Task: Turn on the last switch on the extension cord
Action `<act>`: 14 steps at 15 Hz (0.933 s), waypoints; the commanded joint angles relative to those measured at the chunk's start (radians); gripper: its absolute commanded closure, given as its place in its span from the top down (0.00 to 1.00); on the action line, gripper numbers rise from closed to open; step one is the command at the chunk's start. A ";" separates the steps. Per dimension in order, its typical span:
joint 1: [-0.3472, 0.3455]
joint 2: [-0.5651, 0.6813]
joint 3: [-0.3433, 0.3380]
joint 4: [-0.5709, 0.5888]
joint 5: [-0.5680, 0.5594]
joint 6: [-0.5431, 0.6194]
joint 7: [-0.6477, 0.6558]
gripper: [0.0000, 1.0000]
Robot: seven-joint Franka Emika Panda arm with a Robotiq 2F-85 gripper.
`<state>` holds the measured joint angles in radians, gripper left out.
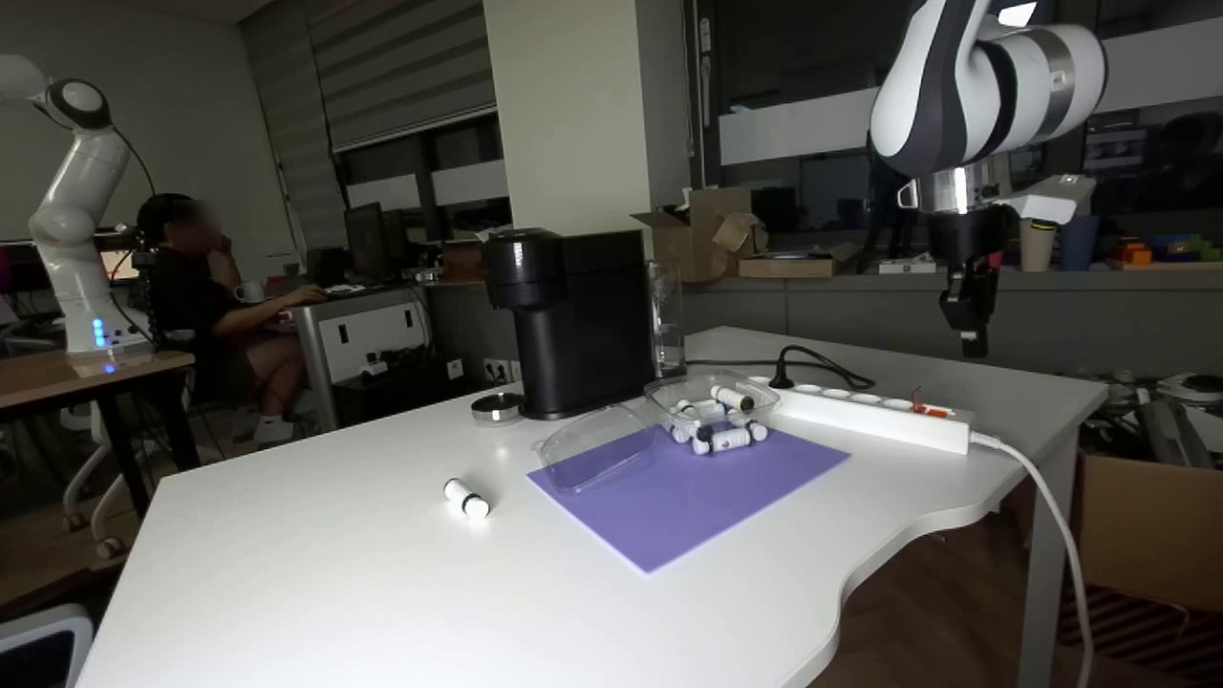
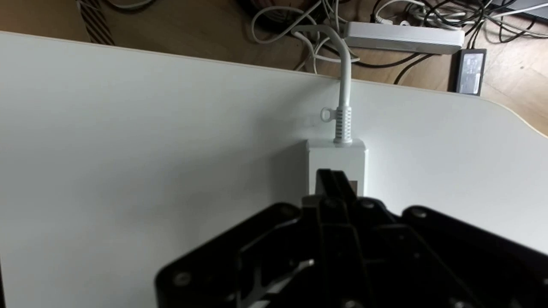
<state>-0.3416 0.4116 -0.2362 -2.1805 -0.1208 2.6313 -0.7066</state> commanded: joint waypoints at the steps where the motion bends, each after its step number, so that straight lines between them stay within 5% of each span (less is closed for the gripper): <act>1: -0.032 0.025 0.036 -0.012 -0.006 0.061 -0.003 0.00; 14: -0.139 0.137 0.142 -0.007 0.014 0.265 -0.010 0.00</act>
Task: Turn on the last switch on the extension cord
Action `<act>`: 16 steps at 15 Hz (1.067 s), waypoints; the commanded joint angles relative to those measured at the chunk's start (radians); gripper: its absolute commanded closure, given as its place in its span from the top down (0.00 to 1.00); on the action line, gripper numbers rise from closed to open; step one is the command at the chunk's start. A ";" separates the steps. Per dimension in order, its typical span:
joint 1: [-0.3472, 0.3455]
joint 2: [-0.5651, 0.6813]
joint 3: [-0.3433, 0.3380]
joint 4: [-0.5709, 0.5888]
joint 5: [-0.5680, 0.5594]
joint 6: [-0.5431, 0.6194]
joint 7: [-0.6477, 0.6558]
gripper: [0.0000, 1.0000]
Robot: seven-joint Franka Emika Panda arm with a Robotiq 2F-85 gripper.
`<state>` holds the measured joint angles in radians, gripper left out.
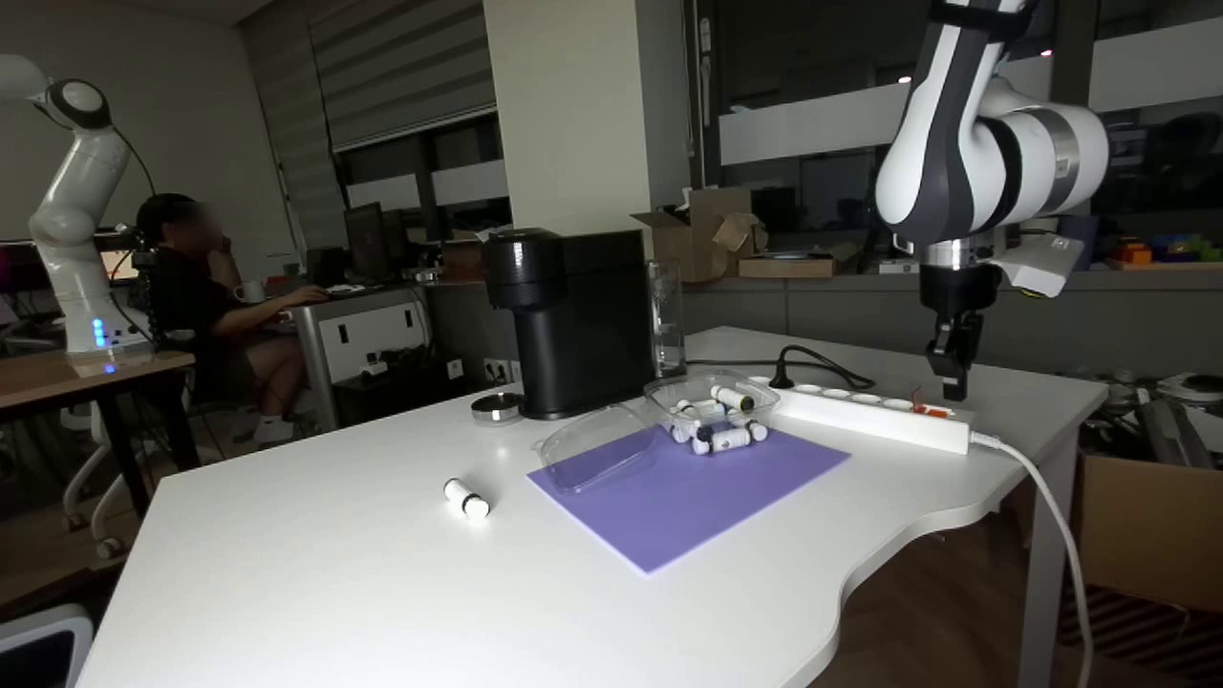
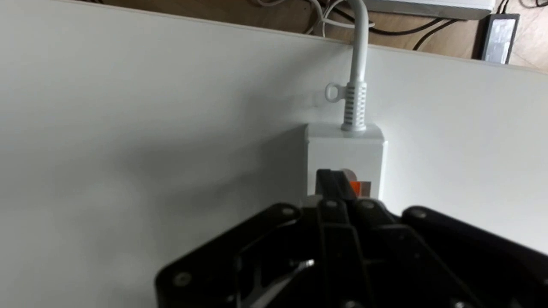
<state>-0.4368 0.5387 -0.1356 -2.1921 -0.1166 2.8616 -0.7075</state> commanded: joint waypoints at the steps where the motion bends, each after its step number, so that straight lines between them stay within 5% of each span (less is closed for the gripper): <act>1: -0.057 0.017 0.055 0.006 0.012 0.046 -0.011 0.00; 16: -0.208 0.093 0.183 0.031 0.005 0.137 -0.034 0.00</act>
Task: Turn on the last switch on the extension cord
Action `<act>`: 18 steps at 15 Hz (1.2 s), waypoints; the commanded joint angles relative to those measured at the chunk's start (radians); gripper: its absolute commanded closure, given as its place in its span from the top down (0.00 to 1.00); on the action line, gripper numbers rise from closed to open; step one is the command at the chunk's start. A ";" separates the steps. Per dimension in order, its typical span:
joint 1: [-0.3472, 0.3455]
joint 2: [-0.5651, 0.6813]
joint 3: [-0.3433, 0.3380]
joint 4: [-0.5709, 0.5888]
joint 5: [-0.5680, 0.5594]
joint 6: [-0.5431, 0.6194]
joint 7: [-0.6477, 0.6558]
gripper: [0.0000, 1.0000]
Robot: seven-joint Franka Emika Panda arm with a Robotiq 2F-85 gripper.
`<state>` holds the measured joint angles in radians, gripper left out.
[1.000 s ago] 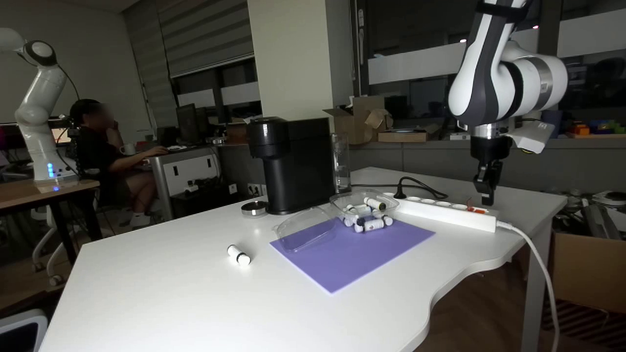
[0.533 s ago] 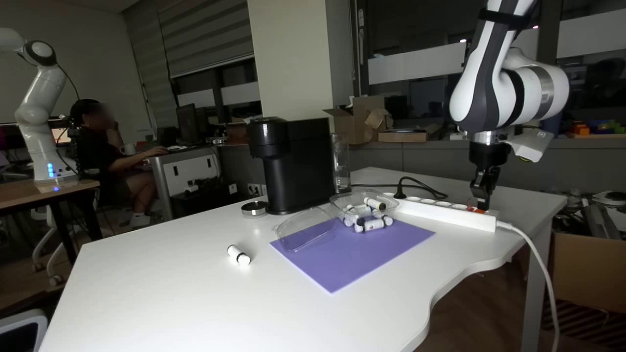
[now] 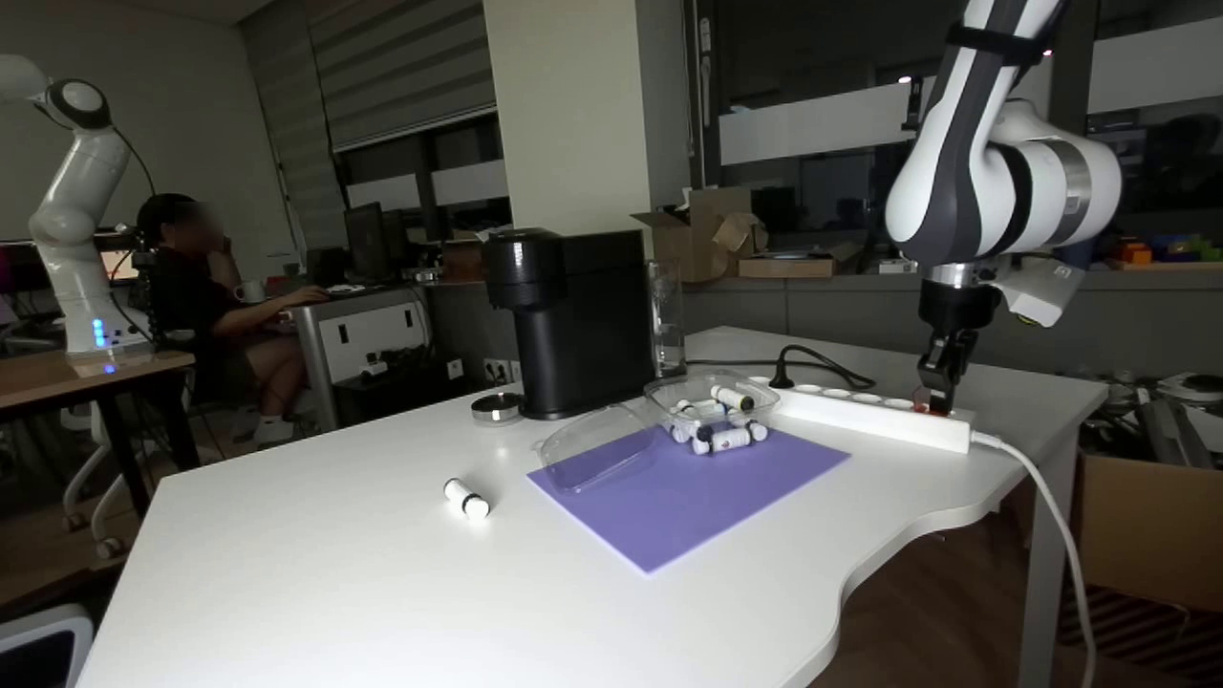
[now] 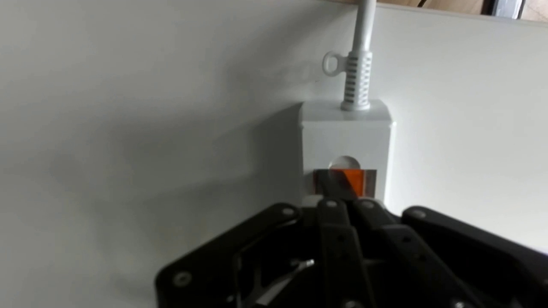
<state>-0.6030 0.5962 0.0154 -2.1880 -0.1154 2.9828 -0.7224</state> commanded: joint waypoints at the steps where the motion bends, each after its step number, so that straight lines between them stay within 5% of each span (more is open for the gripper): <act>1: -0.054 0.044 0.041 0.033 0.005 0.014 -0.021 0.00; 5: -0.132 0.083 0.106 0.077 0.025 -0.053 -0.052 0.00; 8: -0.223 0.125 0.183 0.162 0.100 -0.211 -0.126 0.00; 18: -0.219 0.218 0.130 0.406 0.336 -0.587 -0.271 0.00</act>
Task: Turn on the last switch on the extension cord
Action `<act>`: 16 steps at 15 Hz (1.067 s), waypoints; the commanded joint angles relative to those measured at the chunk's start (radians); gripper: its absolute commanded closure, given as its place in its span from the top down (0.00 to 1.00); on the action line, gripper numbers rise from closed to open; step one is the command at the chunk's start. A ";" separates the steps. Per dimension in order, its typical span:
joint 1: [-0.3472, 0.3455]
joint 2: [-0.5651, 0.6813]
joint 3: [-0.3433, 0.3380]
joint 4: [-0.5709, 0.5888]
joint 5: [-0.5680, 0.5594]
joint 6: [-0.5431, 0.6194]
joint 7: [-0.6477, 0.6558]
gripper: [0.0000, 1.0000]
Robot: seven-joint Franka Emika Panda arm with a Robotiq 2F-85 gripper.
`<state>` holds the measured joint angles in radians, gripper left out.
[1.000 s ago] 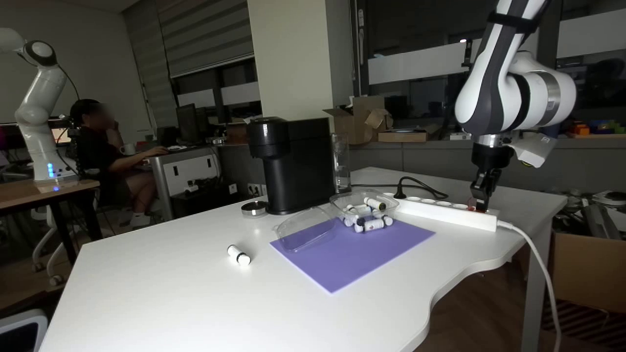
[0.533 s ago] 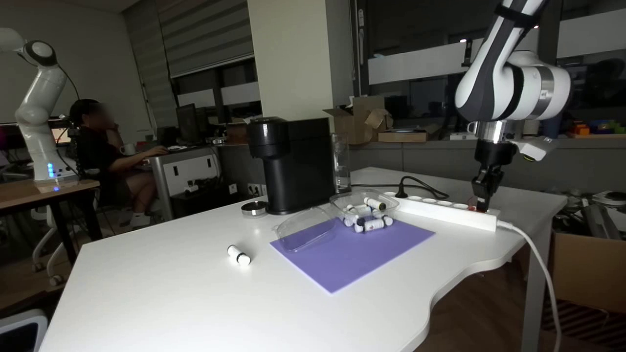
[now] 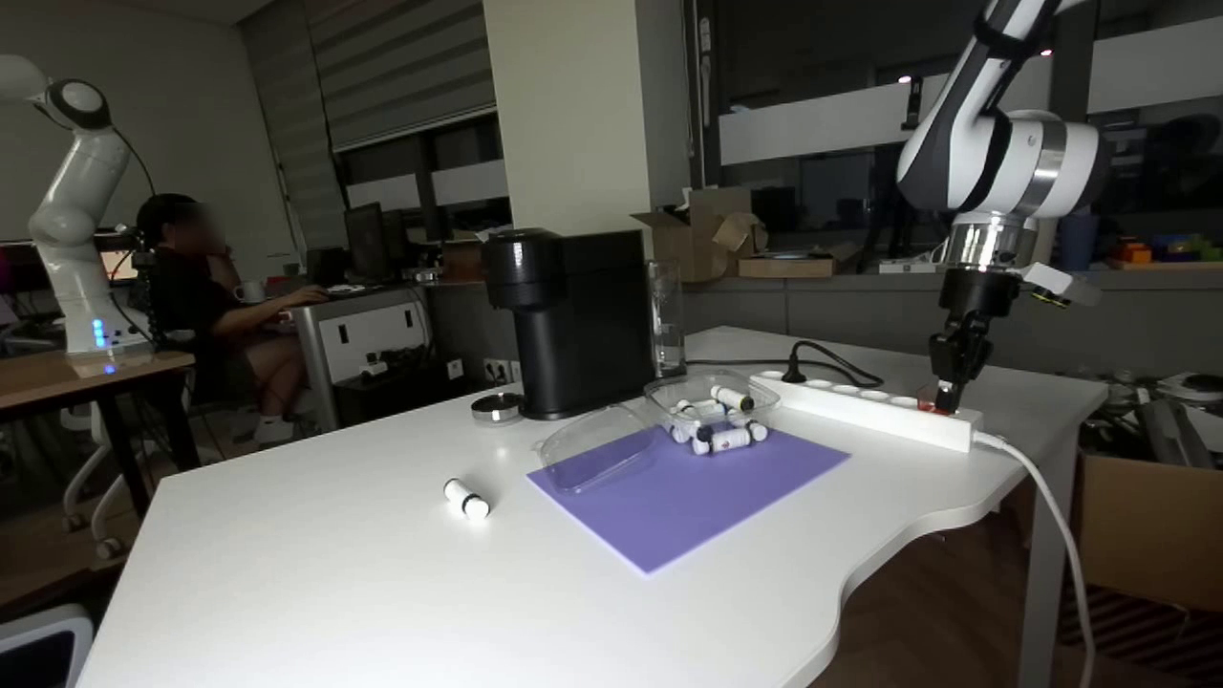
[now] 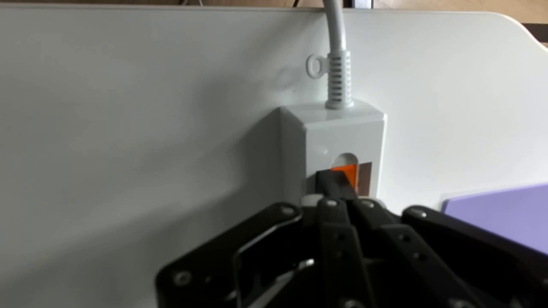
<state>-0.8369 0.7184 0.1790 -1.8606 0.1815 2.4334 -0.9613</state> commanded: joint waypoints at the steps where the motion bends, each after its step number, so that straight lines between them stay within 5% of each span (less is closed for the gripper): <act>1: 0.022 0.105 -0.042 0.092 0.050 -0.051 -0.037 0.00; 16: 0.321 0.115 -0.246 0.045 -0.149 0.072 -0.011 0.00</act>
<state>-0.5705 0.7285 -0.0319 -1.8100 0.0714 2.3922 -0.9948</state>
